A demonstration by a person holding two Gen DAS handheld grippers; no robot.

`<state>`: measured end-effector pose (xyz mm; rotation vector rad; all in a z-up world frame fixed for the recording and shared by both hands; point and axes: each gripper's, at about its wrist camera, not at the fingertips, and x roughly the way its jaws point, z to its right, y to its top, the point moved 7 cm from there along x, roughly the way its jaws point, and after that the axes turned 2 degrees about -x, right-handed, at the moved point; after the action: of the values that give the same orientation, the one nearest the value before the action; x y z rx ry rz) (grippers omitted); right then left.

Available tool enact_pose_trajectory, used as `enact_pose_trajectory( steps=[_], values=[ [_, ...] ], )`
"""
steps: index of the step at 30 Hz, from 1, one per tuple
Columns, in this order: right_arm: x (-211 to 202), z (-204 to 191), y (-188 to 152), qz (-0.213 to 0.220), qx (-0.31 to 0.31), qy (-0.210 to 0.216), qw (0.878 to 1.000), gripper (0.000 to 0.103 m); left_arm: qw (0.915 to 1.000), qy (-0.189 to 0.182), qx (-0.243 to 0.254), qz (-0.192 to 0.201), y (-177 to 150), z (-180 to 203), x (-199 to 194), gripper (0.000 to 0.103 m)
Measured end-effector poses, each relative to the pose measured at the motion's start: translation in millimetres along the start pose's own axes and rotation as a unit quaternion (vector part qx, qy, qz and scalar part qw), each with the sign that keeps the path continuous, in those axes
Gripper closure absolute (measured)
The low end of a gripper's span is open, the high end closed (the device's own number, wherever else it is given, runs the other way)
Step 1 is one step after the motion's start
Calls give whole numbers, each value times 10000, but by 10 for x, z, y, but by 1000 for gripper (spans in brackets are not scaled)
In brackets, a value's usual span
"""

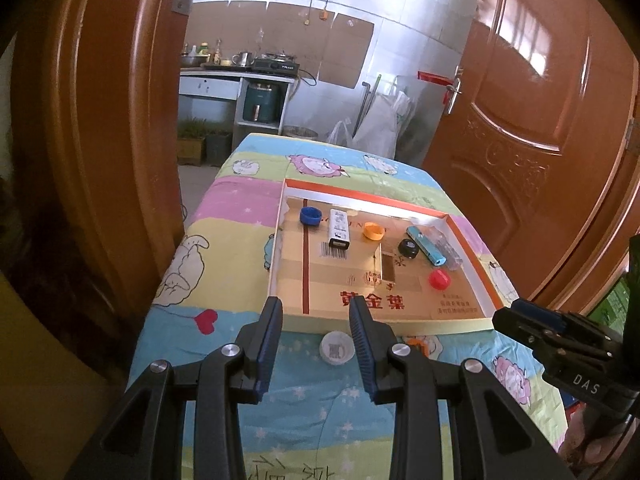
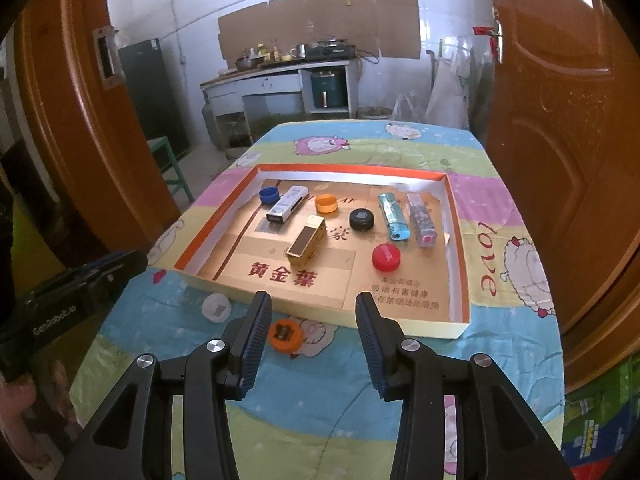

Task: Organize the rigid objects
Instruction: 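Withdraw both tools from the box lid toward the remaining caps, then grasp the orange cap with the right tool while the left tool grasps the white cap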

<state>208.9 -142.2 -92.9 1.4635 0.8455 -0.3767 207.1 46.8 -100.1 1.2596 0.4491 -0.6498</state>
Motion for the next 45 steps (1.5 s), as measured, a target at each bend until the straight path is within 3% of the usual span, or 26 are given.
enact_pose_trajectory(
  steps=[8,24,36,39,45],
  values=[
    [79,-98,-116,-142,-39,54,9999,58,9999,-11,72,-101,-108,4,4,68],
    [740,-193,-446,-728,-134,65,9972,58,9993,6,39,-379,-258,-114,203,68],
    [970,-284,-429,-745,-439,-61,9962,58,9975,-137,252,-643,-355,5,415,68],
    [984,-260,-427,-731,-459,-148,9962,71,9965,-163,355,-739,-394,74,487,68],
    [925,-180,-451,-717,-295,58,9970,73,9947,-169,524,-874,-460,212,623,68]
  ],
)
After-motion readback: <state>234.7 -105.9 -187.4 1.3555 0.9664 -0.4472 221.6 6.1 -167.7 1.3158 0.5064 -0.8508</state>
